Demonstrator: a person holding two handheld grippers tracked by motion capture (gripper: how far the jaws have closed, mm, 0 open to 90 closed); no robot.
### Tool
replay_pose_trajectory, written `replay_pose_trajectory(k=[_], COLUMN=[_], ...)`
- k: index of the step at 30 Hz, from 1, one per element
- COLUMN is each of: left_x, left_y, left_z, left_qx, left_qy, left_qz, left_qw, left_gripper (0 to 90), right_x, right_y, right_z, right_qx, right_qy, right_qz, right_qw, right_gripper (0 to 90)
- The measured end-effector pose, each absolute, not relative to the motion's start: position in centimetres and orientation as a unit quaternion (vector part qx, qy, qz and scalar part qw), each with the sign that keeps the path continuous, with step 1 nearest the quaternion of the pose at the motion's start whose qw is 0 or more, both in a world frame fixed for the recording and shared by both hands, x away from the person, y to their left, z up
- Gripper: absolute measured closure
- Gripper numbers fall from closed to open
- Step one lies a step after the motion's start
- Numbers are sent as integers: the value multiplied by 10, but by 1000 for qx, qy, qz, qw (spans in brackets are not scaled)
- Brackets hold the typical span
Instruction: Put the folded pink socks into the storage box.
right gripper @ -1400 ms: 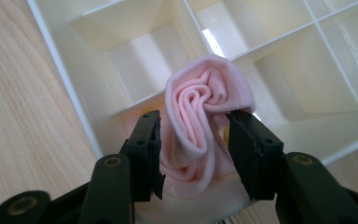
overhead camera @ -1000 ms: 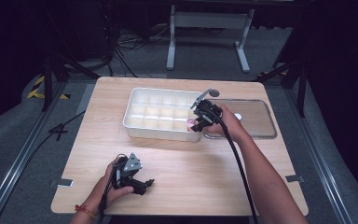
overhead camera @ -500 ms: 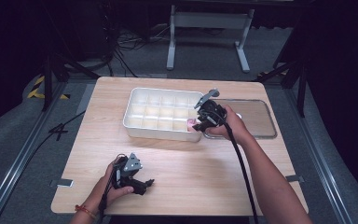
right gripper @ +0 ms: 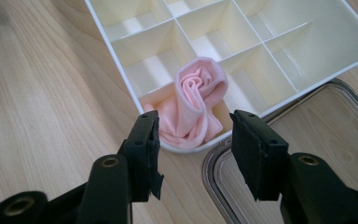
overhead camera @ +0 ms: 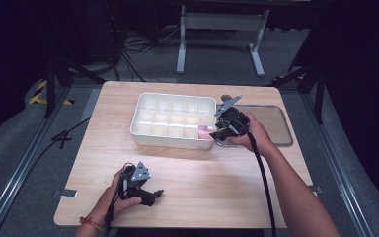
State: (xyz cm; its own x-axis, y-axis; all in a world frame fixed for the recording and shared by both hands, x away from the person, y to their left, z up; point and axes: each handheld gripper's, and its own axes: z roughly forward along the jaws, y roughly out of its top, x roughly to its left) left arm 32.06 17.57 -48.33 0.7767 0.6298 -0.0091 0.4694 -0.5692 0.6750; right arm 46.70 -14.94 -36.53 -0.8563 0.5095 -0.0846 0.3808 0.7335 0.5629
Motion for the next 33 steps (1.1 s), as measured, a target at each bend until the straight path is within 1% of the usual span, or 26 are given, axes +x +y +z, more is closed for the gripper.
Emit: replay_pose_trajectory(k=[8, 26, 33], left_x=[321, 321, 321], left_y=[176, 175, 175], left_z=[-483, -483, -483], left_qx=[878, 879, 879], left_qy=[313, 312, 312], left_qz=[118, 116, 116], left_qw=[343, 342, 342], left_gripper=[72, 65, 64], right_x=[454, 427, 417], right_y=[-156, -177, -184], right_z=[-360, -364, -364], right_qx=[232, 213, 206], right_qy=[925, 927, 928], right_qz=[271, 268, 268], right_qw=[130, 151, 159], right_gripper=[519, 494, 467])
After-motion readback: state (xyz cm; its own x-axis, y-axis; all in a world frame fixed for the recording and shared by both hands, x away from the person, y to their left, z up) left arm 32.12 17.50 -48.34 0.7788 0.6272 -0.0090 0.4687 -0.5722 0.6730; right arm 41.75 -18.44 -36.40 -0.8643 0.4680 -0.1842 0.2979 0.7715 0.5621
